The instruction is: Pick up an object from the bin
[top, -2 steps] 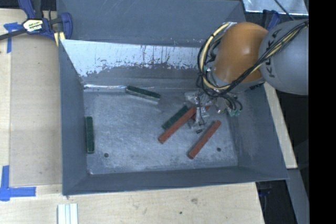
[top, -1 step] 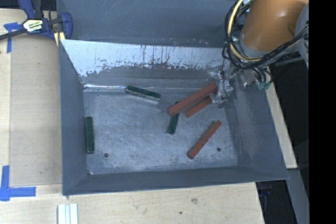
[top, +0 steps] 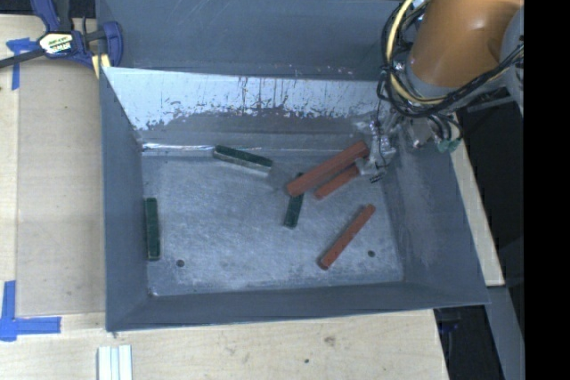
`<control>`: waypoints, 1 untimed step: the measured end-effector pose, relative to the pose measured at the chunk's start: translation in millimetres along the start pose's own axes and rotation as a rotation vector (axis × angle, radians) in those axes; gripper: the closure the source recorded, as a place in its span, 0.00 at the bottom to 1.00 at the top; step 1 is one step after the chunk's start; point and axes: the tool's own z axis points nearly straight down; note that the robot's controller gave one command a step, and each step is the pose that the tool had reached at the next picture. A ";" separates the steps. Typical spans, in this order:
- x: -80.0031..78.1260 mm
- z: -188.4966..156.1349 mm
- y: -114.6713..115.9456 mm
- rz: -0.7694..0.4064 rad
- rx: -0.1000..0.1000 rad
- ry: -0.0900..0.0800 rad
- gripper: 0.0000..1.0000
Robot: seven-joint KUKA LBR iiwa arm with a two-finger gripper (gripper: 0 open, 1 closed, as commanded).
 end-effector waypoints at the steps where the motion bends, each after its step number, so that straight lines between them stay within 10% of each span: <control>1: 13.9 -50.1 -24.1 -0.011 -0.003 0.005 1.00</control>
Offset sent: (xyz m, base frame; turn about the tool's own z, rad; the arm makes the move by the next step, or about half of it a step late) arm -0.0155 -0.0455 0.1113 -0.0643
